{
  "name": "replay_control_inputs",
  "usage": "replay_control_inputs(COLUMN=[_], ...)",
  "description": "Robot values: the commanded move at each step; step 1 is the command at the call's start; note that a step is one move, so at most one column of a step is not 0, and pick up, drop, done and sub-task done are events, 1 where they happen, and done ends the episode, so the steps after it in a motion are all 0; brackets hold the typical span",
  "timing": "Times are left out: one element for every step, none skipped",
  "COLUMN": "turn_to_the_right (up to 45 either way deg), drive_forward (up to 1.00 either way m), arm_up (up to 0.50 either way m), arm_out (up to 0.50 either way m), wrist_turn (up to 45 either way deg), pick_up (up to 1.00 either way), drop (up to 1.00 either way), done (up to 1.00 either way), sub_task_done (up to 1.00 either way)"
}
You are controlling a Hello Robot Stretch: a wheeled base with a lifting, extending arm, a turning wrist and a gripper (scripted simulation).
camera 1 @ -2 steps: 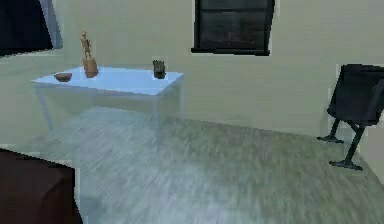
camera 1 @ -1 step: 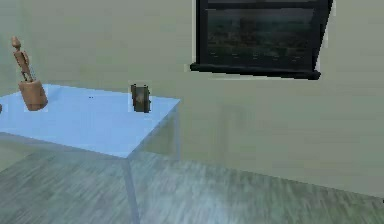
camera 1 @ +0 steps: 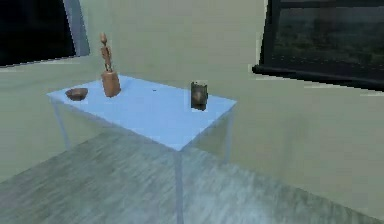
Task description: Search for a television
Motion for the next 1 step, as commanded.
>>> replay_control_inputs(turn_to_the_right=[0.0], drive_forward=[0.20], arm_up=[0.00], arm_out=[0.00], wrist_turn=[0.0], pick_up=[0.00], drop=[0.00], done=[0.00], sub_task_done=[0.00])
